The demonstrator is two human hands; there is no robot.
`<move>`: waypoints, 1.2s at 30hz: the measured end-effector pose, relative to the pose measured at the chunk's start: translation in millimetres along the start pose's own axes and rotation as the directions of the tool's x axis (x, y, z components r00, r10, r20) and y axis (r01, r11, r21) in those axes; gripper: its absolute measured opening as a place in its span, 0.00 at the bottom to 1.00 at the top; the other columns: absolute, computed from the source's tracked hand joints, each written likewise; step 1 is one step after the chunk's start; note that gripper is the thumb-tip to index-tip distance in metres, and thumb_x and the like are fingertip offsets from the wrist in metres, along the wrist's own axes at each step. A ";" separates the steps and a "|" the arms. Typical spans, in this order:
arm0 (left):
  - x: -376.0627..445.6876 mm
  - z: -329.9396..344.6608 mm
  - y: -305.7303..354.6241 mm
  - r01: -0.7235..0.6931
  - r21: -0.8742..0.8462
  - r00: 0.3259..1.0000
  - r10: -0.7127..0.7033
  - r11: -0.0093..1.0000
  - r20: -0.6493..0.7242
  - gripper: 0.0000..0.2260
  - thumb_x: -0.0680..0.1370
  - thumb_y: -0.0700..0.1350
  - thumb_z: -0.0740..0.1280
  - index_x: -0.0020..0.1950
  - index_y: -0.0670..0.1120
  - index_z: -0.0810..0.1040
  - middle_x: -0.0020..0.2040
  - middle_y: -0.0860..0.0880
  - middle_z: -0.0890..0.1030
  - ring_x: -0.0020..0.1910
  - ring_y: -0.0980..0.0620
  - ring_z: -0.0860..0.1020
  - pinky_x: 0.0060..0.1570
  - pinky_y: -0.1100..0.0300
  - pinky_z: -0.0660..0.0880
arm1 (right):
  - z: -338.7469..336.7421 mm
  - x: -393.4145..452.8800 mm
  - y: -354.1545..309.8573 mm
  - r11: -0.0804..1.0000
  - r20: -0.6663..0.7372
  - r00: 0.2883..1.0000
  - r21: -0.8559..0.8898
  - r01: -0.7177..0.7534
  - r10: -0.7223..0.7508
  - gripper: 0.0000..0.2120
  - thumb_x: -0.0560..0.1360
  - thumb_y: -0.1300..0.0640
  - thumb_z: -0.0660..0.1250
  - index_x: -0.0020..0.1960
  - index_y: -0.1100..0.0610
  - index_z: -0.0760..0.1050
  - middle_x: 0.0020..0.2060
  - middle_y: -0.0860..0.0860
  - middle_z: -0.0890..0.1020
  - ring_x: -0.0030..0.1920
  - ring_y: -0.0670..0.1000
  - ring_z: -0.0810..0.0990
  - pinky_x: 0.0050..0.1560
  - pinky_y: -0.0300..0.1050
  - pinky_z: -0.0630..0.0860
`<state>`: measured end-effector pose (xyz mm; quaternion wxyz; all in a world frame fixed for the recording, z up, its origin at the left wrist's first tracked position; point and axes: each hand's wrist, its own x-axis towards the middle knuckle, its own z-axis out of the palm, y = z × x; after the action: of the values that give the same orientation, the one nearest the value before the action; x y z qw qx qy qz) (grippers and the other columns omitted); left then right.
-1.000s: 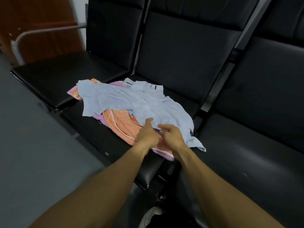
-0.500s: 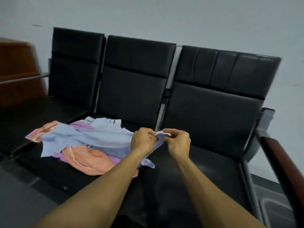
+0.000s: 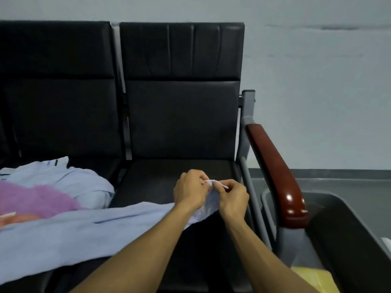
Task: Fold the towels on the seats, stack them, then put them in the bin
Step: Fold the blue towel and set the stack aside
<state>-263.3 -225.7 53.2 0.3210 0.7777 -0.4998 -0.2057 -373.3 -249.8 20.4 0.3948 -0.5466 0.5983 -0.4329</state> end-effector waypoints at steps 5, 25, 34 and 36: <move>9.0 31.0 -46.0 0.071 0.039 0.997 -0.070 0.997 -0.034 0.08 0.78 0.48 0.70 0.38 0.51 0.80 0.40 0.53 0.79 0.43 0.52 0.79 0.43 0.55 0.78 | 28.7 2.1 34.6 0.996 0.071 0.997 -0.075 0.044 -0.038 0.09 0.73 0.51 0.73 0.35 0.50 0.79 0.40 0.48 0.82 0.43 0.47 0.82 0.40 0.39 0.79; 17.4 -9.6 -101.0 0.005 -0.249 0.997 -0.023 0.968 -0.068 0.06 0.79 0.43 0.70 0.42 0.46 0.82 0.36 0.47 0.82 0.33 0.57 0.74 0.33 0.66 0.70 | 58.2 23.7 11.8 0.971 0.535 0.836 -0.113 0.211 -0.119 0.04 0.76 0.54 0.72 0.45 0.53 0.80 0.37 0.46 0.83 0.38 0.41 0.80 0.35 0.30 0.70; -10.9 -38.0 -131.6 -0.041 0.214 0.998 0.051 0.976 -0.044 0.08 0.75 0.36 0.64 0.43 0.50 0.77 0.41 0.53 0.79 0.40 0.53 0.78 0.40 0.54 0.77 | 50.9 21.1 10.0 0.998 0.213 0.977 0.059 -0.013 0.000 0.05 0.79 0.55 0.68 0.45 0.56 0.77 0.41 0.52 0.82 0.44 0.50 0.81 0.37 0.39 0.71; -7.4 -45.1 -131.6 -0.027 0.106 0.995 0.037 0.994 -0.092 0.10 0.77 0.37 0.65 0.42 0.51 0.79 0.39 0.55 0.81 0.40 0.56 0.79 0.39 0.64 0.74 | 50.9 23.3 10.5 0.995 0.286 0.958 -0.091 0.042 -0.015 0.04 0.76 0.55 0.72 0.49 0.52 0.78 0.47 0.49 0.82 0.50 0.49 0.81 0.41 0.39 0.72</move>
<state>-152.5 -167.0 -7.7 0.3061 0.7943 -0.5066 -0.1372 -330.6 -277.1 -5.5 0.4439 -0.6301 0.5473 -0.3261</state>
